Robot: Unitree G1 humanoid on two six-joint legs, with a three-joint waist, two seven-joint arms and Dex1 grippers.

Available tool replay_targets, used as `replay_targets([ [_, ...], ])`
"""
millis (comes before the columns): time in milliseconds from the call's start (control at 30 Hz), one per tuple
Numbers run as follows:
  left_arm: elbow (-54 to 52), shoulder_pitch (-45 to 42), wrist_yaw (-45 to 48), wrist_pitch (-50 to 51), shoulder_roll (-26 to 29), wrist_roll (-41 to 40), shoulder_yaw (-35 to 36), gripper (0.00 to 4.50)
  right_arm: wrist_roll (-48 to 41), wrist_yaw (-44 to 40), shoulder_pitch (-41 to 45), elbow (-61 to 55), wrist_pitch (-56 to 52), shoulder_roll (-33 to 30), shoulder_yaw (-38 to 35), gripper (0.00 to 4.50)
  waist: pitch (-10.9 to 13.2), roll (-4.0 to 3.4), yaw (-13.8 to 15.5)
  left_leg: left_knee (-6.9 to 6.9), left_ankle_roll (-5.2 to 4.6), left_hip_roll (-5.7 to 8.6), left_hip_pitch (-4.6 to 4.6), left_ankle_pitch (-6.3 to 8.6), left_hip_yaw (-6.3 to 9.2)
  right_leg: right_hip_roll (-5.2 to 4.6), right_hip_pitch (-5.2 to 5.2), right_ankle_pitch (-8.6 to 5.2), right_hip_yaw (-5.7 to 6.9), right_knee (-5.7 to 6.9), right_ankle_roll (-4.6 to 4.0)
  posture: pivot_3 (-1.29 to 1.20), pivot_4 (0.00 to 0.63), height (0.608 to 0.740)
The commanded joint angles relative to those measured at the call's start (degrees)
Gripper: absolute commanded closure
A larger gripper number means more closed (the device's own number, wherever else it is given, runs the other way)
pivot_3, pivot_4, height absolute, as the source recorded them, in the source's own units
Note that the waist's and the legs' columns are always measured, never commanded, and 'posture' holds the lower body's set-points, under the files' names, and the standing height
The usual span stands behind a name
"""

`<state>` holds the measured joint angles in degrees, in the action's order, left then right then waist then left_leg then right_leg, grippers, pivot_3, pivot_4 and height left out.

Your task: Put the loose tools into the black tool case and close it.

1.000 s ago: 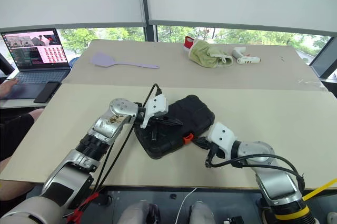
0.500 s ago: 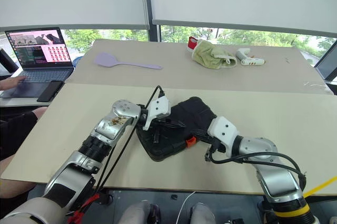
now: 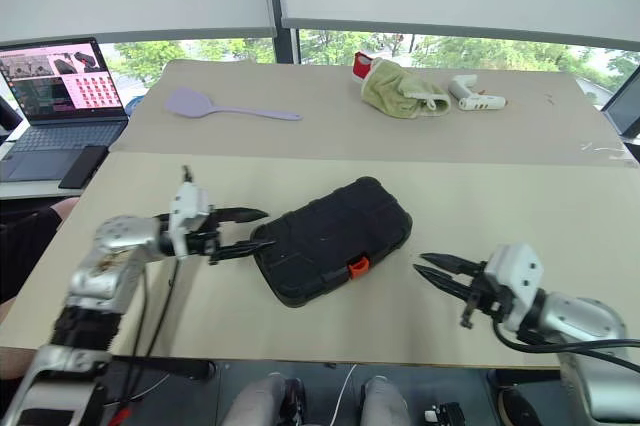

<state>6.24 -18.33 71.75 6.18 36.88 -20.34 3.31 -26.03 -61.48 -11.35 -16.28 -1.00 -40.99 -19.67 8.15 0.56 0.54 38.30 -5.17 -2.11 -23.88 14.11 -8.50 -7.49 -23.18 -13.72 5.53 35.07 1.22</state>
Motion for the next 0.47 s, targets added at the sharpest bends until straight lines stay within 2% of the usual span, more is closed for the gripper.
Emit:
replay_targets([
  [33,-2.07,8.71,-3.49,-4.59,5.09,3.3,5.62,0.05,0.21,-4.96,-0.98,5.17,7.74,-2.36,-4.65,2.04,0.19,-0.03,0.11,0.0,0.05,0.0,0.02,0.07,0.0,-0.03,-0.05,-0.01,0.01,-0.05,0.01,0.0,0.15,0.74],
  [133,-1.86,16.84,-3.35,-10.7,7.64,4.1,9.01,0.0,0.94,-7.97,-0.96,8.94,11.6,-4.26,-5.13,1.01,0.47,-0.1,0.18,0.0,0.18,0.04,0.01,0.26,0.0,-0.18,-0.09,-0.01,0.01,-0.1,0.04,0.0,0.15,0.74],
  [233,-2.57,19.38,-4.76,-11.8,7.83,3.39,10.36,0.0,1.11,-8.56,0.45,11.52,13.02,-4.92,-4.66,0.03,0.65,-0.13,0.55,0.0,0.49,0.06,0.01,0.35,0.02,-0.51,-0.1,-0.01,0.12,-0.09,0.04,0.0,0.15,0.74],
  [467,-5.8,20.2,-9.69,-9.28,6.66,2.08,11.28,0.0,3.11,-8.47,5.11,17.56,16.24,-5.38,-3.21,0.03,0.7,-0.16,0.47,0.0,0.63,0.11,0.01,0.29,0.03,-0.55,-0.09,0.01,0.11,-0.04,0.05,0.0,0.15,0.74],
])
